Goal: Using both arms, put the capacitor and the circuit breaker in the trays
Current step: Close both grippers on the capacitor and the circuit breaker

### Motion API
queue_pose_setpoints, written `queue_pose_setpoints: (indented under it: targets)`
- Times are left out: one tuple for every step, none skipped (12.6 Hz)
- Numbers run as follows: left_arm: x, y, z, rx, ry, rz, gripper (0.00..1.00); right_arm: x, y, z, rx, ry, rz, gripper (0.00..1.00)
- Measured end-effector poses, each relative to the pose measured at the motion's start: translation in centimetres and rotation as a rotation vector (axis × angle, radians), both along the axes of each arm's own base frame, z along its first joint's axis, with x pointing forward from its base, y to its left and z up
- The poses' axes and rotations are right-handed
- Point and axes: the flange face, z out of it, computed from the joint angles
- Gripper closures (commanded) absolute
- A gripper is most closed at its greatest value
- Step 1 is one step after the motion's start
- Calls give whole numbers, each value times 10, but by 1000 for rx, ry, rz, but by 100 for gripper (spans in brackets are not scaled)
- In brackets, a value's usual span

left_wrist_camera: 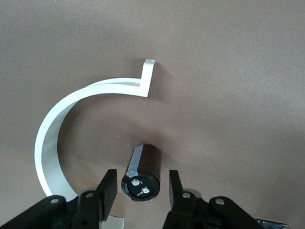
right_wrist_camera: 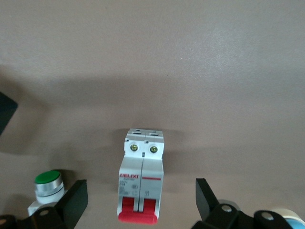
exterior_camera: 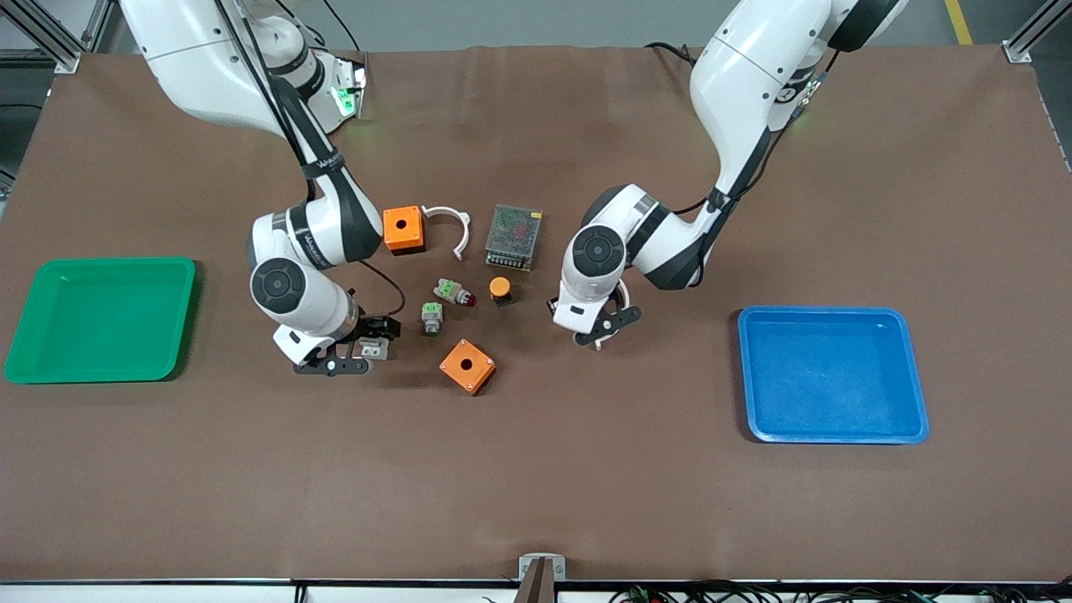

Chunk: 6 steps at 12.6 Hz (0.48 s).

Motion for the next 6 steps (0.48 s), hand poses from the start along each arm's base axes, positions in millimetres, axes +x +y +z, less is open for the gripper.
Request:
queue_pose_setpoints:
  targets:
    - [0,0,-2,2,2,0,81,-1,0,-5,-2,5,0,19]
    - [0,0,-3,2,4,0,96,-1,0,-9,-3,9,0,29]
    - [0,0,-3,1,2,0,100,-1,0,-11,-4,12,0,41]
    - [1,0,-2,0,0,3,100,-1,-1,-12,-5,13,0,53]
    - [5,2,2,-4,-7,12,100,-1,-1,-12,-5,13,0,61]
    - [11,4,13,-12,-22,23,100,-1,0,-12,-4,13,-1,69]
